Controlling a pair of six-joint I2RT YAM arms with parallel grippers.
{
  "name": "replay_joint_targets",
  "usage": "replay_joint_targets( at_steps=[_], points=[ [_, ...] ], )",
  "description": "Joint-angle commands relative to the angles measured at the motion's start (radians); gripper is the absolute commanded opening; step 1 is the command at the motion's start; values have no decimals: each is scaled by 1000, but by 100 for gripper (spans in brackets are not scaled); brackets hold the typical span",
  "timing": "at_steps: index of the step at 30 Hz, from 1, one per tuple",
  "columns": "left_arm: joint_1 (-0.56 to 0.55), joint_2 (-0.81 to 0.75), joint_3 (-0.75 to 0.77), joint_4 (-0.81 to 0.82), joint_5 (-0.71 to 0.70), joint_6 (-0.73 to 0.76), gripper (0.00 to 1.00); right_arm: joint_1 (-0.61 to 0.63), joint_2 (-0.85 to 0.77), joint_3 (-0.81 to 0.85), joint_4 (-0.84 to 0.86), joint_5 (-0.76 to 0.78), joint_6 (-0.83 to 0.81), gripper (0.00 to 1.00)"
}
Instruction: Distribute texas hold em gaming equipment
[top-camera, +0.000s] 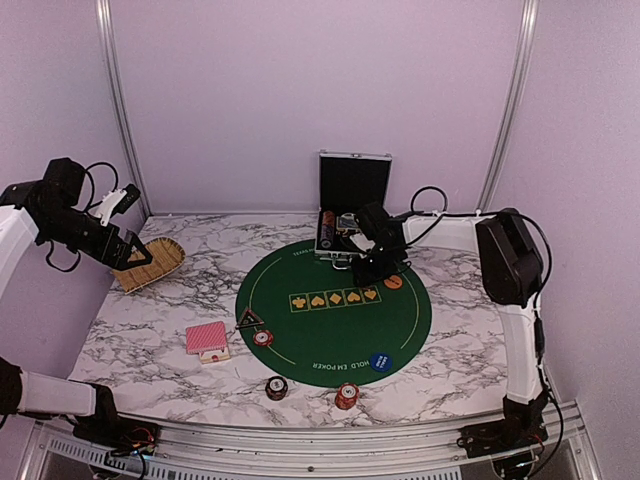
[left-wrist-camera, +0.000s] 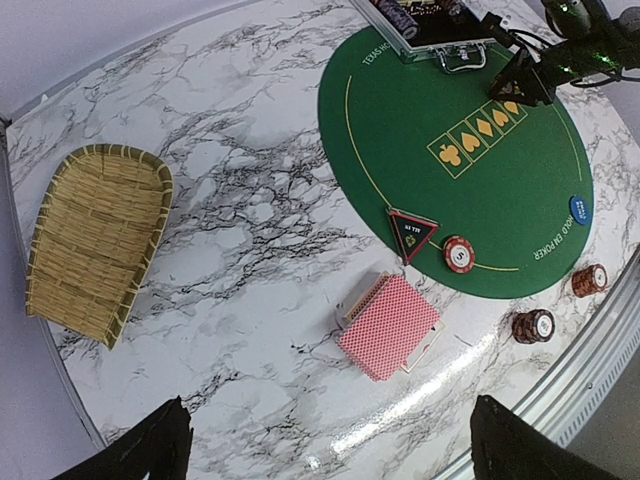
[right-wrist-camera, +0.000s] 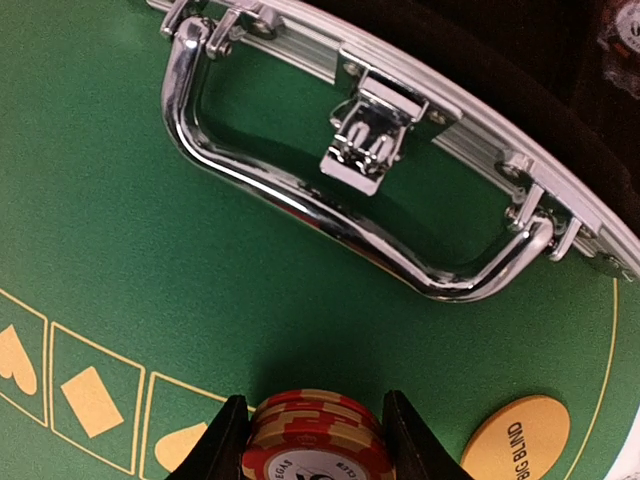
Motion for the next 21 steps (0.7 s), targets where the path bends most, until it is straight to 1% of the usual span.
replay_joint_targets(
  at_steps=[1,8,15,17,21],
  points=[
    [-2,-10,5,-33,18,22,99,-23,2,27,26,33,-8,9],
    [-2,-6,4,-32,27,22,99,-56,-12,9,44,33,-5,9],
    [-1,-5,11,-32,25,19,99,-59,12,12,48,14,-4,10],
    [-1,-7,12,-33,26,20,99,-58,15,6,54,16,-1,13],
    [-1,-9,9,-33,27,17,99,-60,18,9,56,22,1,28]
  ],
)
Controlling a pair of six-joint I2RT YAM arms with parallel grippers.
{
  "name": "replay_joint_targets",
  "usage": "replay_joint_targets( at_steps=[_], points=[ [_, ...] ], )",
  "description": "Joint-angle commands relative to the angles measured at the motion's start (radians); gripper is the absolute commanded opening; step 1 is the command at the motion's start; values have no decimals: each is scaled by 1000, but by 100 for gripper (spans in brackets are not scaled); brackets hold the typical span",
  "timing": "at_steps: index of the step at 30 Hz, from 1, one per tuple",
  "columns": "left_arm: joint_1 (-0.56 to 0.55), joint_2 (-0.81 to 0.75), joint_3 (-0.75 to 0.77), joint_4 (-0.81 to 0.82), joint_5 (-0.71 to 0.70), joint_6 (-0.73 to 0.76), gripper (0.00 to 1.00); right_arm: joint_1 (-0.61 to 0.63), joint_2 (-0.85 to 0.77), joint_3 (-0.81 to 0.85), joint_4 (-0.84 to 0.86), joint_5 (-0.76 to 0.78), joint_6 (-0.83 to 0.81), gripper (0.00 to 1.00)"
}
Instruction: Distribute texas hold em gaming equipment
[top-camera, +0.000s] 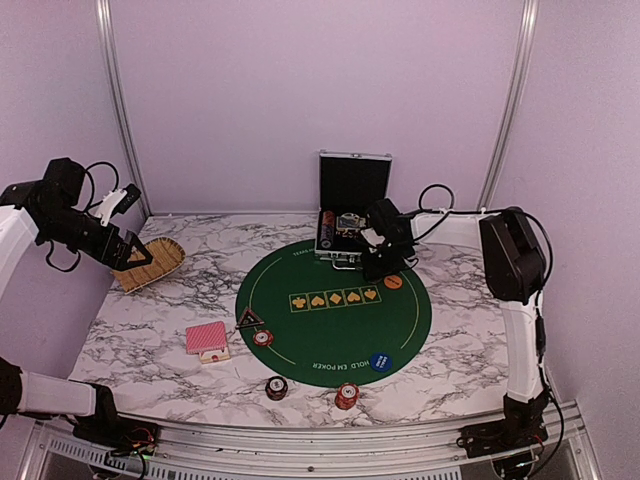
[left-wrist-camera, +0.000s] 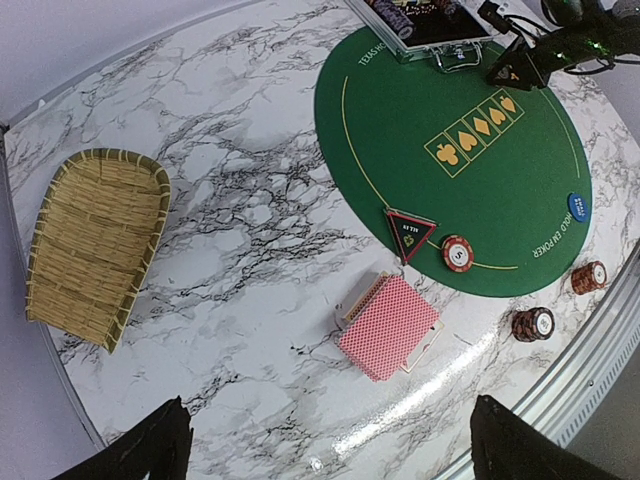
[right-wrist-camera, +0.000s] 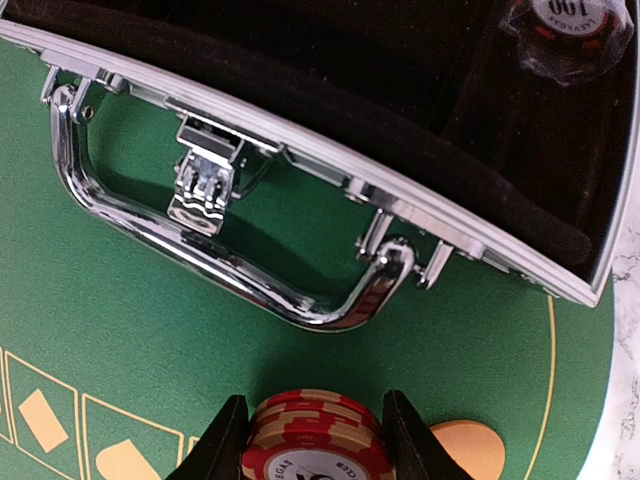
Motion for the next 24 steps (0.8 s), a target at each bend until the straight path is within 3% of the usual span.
replay_joint_targets(
  at_steps=[1,8,17,24],
  points=[
    [-1,-7,9,-33,20,2,99,-3,12,13,28,5,1,32],
    [-1,-7,9,-33,21,3,99,-3,-21,35,21,16,1,59],
    [-2,-16,2,-32,32,1,99,16,-126,53,-7,9,-7,61],
    [-1,-8,-12,-32,27,0,99,187,-286,-36,-51,46,1,69]
  ],
)
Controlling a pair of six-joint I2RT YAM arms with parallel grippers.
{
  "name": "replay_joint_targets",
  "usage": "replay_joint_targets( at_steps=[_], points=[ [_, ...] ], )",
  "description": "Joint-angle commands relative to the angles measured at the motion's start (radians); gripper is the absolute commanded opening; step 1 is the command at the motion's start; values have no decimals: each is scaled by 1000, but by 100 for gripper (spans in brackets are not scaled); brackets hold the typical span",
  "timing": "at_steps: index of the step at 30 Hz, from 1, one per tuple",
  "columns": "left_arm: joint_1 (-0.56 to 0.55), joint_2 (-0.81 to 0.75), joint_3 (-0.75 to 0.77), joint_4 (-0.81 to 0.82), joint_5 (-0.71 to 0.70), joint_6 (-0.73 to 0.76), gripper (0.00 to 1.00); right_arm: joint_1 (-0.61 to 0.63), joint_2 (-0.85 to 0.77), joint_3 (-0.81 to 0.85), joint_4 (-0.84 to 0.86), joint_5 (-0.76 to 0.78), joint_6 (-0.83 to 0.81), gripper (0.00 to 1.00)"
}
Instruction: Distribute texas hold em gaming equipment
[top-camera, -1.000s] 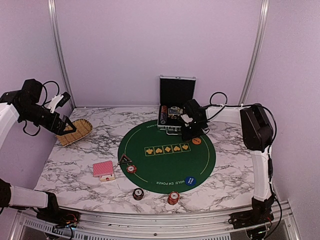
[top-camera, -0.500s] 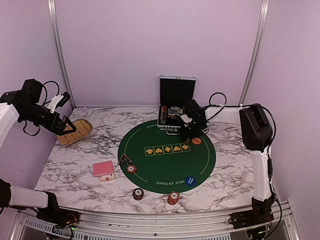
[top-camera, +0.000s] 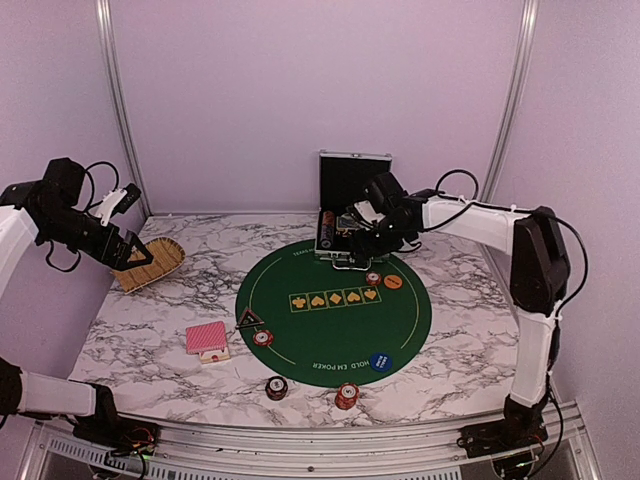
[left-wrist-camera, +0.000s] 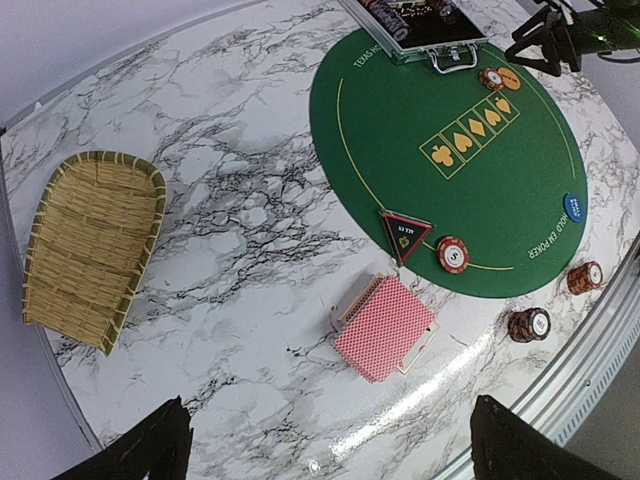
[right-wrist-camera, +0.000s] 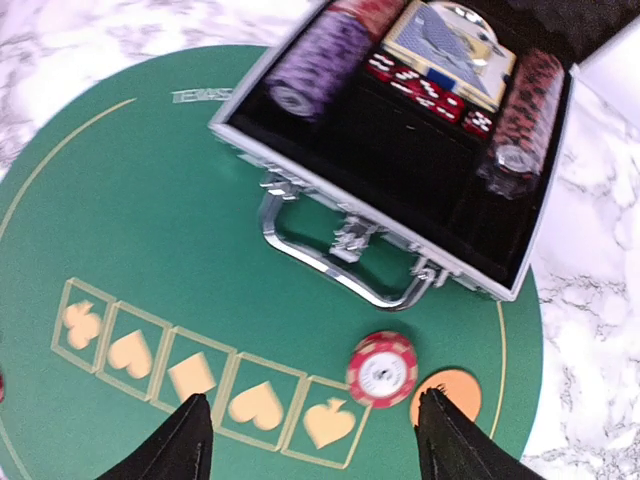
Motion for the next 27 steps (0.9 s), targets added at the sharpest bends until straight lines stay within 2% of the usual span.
replay_joint_targets(
  at_steps=[1,6,12,18,27],
  points=[
    [-2,-4,-12,-32,18,1,99,146,-138,-63,-34,22,11,70],
    [-2,9,-14,-32,17,-8,99,273,-262,-192,-52,13,47,81],
    [-1,2,-27,-32,12,8,99,403,-343,-241,-121,-17,92,88],
    [-2,10,-53,-26,-49,13,99,493,-397,-305,-143,-44,140,89],
    [-2,68,-36,10,-143,-6,99,568,-364,-390,-146,-87,169,90]
  ],
)
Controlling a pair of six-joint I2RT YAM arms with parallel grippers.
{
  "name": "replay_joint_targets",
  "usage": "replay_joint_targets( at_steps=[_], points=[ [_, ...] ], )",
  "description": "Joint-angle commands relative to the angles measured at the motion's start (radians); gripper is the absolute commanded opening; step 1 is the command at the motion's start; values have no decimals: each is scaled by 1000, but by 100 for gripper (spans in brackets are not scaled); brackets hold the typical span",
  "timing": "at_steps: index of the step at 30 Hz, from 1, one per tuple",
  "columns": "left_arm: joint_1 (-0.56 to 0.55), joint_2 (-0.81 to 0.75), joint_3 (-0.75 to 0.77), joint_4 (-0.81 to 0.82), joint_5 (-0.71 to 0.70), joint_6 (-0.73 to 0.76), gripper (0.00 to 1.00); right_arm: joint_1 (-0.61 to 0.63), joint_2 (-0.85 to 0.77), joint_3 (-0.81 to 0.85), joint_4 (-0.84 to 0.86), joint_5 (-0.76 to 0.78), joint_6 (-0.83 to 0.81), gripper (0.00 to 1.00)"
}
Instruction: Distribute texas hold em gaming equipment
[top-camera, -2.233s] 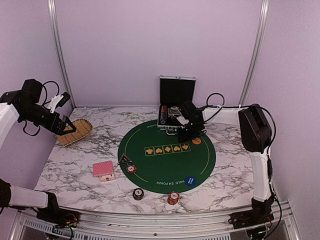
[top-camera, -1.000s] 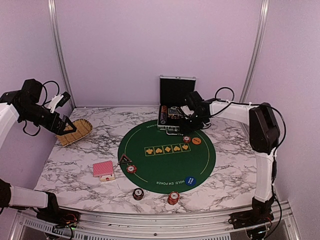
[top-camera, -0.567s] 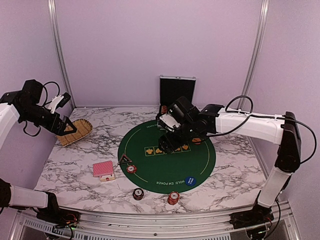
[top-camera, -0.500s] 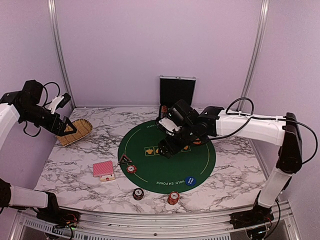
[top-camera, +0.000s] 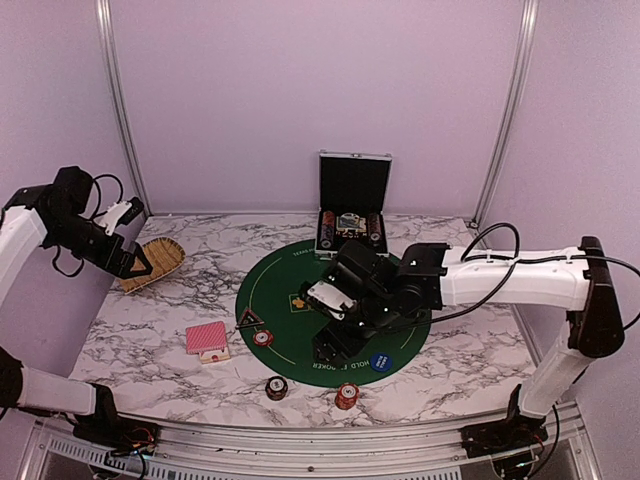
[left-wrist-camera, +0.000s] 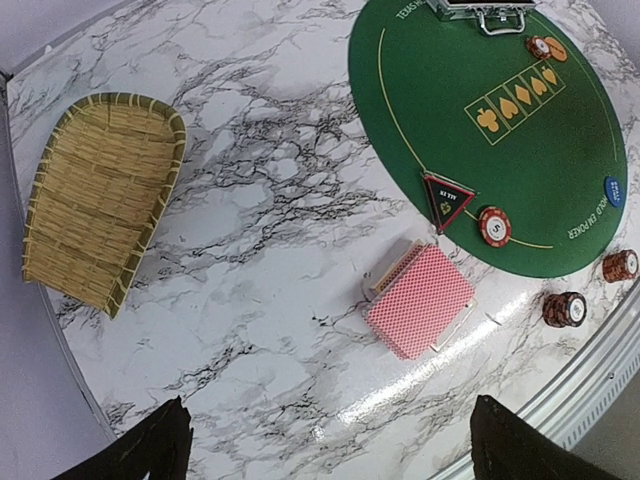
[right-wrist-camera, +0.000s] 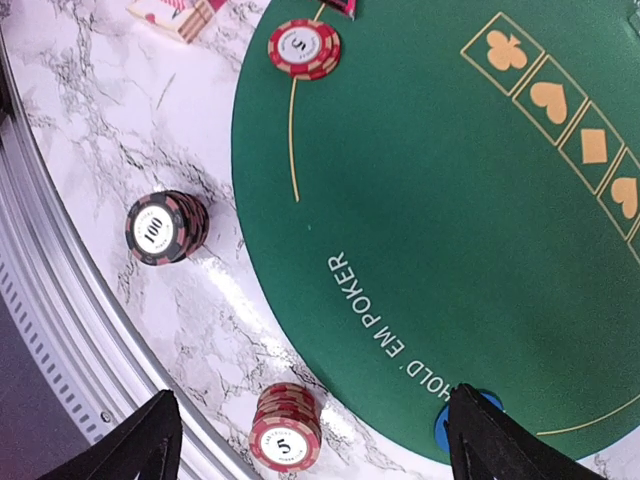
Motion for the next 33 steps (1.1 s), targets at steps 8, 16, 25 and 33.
replay_joint_targets(
  at_steps=[8,16,25,33],
  points=[
    [-1,54,6,22,-86,47,99,46,13,-100,12,-18,67,87],
    [-2,14,-42,31,-73,74,99,95,36,-131,2,-24,82,84],
    [-2,-22,-54,31,-45,85,99,98,39,-180,22,-12,81,84],
    [-2,-16,-34,31,-41,75,99,97,47,-200,57,-41,77,75]
  ],
)
